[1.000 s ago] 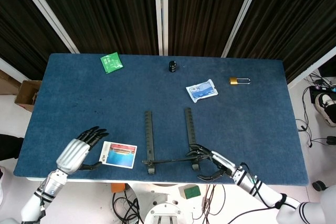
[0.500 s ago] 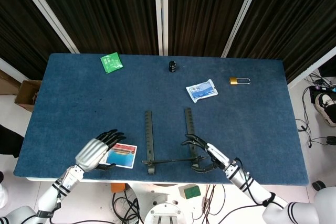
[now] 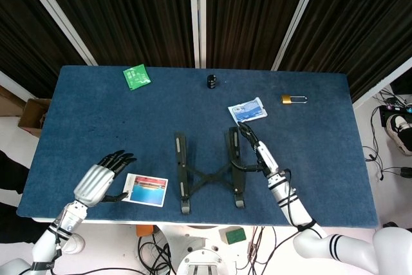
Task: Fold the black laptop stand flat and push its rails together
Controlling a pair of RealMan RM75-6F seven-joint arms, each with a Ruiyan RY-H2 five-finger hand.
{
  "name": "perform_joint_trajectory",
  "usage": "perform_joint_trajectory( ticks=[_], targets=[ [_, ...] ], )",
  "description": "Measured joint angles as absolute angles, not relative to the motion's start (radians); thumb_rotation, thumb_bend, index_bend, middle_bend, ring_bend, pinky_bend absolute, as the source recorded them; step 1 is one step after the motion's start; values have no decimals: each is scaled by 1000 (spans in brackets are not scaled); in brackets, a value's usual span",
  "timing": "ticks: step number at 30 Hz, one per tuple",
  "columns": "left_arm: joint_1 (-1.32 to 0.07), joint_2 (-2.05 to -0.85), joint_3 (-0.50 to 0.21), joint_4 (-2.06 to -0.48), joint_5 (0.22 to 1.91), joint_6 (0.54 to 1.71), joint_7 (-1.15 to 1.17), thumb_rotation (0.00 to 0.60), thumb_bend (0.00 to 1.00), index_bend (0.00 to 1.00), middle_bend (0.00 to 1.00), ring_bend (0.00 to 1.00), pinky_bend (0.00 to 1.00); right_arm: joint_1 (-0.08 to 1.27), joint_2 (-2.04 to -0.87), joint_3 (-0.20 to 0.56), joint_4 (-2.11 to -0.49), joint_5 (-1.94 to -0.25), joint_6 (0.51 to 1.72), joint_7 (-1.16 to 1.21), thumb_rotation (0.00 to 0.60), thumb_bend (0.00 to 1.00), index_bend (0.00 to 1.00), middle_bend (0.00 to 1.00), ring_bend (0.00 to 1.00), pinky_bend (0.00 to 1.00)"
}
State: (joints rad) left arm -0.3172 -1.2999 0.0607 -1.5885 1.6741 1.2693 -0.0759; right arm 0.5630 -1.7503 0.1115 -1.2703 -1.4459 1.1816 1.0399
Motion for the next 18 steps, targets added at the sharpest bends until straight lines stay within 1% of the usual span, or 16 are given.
perform_joint_trajectory(
  ticks=[3, 7, 8, 10, 11, 12, 13, 15, 17, 18],
  targets=[
    [-323, -1287, 44, -1588, 1661, 1273, -77, 600, 181, 137, 114, 48, 151, 547, -1746, 118, -1275, -1455, 1227, 1020, 600, 189, 0, 0, 0, 0],
    [-353, -1274, 15, -1582, 1641, 1250, -64, 600, 181, 137, 114, 48, 150, 528, -1729, 106, -1273, -1518, 1320, 937, 600, 190, 0, 4, 0, 0],
    [-363, -1274, 8, -1579, 1636, 1237, -59, 600, 181, 137, 115, 48, 151, 523, -1722, 97, -1270, -1544, 1342, 893, 600, 190, 0, 21, 0, 0],
    [-393, -1276, -8, -1569, 1623, 1196, -39, 600, 180, 137, 114, 48, 150, 516, -1707, 80, -1264, -1599, 1378, 797, 600, 190, 5, 111, 11, 18],
    [-408, -1279, -16, -1562, 1617, 1174, -26, 600, 179, 137, 114, 48, 150, 515, -1699, 73, -1263, -1623, 1393, 750, 600, 186, 25, 173, 36, 45],
    [-425, -1284, -24, -1555, 1608, 1150, -12, 600, 177, 137, 114, 48, 150, 514, -1690, 65, -1264, -1648, 1405, 700, 600, 182, 61, 229, 77, 93],
    [-449, -1293, -36, -1544, 1595, 1116, 10, 600, 172, 136, 114, 48, 149, 513, -1676, 54, -1268, -1681, 1419, 630, 600, 177, 96, 260, 111, 131],
    [-490, -1315, -56, -1520, 1572, 1060, 46, 600, 156, 128, 103, 48, 147, 514, -1651, 40, -1280, -1727, 1432, 520, 600, 140, 220, 371, 229, 274],
    [-541, -1354, -81, -1482, 1540, 996, 95, 600, 130, 111, 87, 45, 141, 516, -1618, 24, -1305, -1773, 1438, 388, 600, 82, 341, 470, 319, 382],
    [-562, -1375, -91, -1463, 1527, 973, 117, 600, 119, 105, 82, 44, 138, 517, -1604, 19, -1320, -1789, 1437, 331, 600, 62, 382, 501, 349, 416]
  ],
)
